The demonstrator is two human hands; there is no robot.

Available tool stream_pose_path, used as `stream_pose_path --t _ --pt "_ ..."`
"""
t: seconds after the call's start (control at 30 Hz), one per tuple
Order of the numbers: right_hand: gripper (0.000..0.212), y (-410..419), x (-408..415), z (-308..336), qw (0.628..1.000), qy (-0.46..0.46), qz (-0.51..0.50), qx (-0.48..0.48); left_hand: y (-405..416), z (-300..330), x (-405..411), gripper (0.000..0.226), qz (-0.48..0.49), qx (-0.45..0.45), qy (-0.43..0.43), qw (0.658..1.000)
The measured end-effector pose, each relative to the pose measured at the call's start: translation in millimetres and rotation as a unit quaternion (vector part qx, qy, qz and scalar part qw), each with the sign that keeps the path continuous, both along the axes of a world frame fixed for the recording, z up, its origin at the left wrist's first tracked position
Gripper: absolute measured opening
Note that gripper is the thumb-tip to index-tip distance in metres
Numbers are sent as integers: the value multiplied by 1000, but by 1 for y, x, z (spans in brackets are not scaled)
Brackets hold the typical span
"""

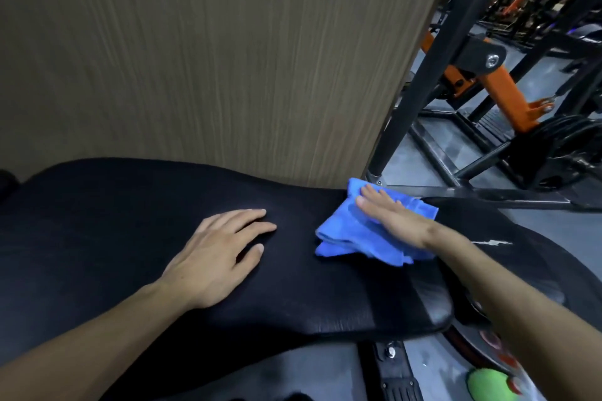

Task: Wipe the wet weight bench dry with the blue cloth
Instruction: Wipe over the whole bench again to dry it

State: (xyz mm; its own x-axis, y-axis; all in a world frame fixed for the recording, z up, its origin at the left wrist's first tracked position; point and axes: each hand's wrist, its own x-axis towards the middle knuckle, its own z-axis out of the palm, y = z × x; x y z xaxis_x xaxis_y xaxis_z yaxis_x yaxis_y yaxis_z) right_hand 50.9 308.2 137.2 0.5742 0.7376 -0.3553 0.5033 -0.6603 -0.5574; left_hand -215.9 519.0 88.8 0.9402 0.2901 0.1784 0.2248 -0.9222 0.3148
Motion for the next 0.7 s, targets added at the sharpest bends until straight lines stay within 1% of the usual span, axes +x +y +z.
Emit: stream_pose_path --t 0.07,0.1,0.17,0.23,0.33,0.43,0.5,0.6,0.63,0.7 --pt "76 17 32 -5 996 -68 -46 -40 1 -1 0 48 0 2 3 1000" --pt "79 25 46 -7 992 -84 -71 -65 0 -1 0 47 -2 2 7 1000" --pt "83 32 61 -12 984 -87 -103 -113 0 -1 1 47 -3 6 12 1000" --pt "86 35 62 -11 981 -116 -87 -131 0 1 1 47 -1 6 15 1000" --pt "85 26 50 -15 973 -187 -74 -113 -2 2 -1 47 -1 5 19 1000" --pt "83 27 45 -18 957 -235 -66 -157 -1 3 -2 45 -8 7 23 1000" --pt "83 39 48 -14 949 -239 -75 -191 -1 3 -1 44 -7 5 19 1000" --pt "79 62 68 -10 948 -199 -110 -223 -1 2 -1 45 -1 -10 11 1000" --pt "84 68 79 -14 951 -173 -117 -229 -1 2 -1 45 3 -15 7 1000" --pt "106 79 116 -39 956 -124 -116 -240 -1 2 -1 45 8 -23 2 1000"
